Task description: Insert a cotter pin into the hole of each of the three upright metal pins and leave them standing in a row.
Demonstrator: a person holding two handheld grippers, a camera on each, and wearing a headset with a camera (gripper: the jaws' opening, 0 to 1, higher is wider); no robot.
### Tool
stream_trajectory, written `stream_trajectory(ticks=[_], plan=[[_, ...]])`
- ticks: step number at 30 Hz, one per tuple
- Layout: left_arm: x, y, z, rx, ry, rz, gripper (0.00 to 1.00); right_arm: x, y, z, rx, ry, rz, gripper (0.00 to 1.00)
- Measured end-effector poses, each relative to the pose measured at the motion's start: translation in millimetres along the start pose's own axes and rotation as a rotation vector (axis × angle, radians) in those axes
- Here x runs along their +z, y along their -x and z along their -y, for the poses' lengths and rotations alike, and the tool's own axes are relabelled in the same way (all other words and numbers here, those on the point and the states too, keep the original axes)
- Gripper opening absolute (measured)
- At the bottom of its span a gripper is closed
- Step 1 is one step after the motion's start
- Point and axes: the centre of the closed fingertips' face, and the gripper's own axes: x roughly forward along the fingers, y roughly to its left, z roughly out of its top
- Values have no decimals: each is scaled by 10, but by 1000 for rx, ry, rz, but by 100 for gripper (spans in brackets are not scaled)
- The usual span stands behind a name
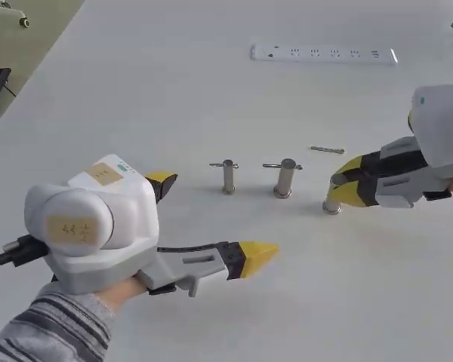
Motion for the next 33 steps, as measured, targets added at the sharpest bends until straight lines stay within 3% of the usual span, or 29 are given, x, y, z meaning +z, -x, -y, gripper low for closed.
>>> stream_trajectory(ticks=[16,33], plan=[[-28,20,-6,0,6,-3,97,149,-212,-206,30,21,27,8],[-80,-29,2,-14,17,-16,97,141,-218,-243,40,-16,62,9]])
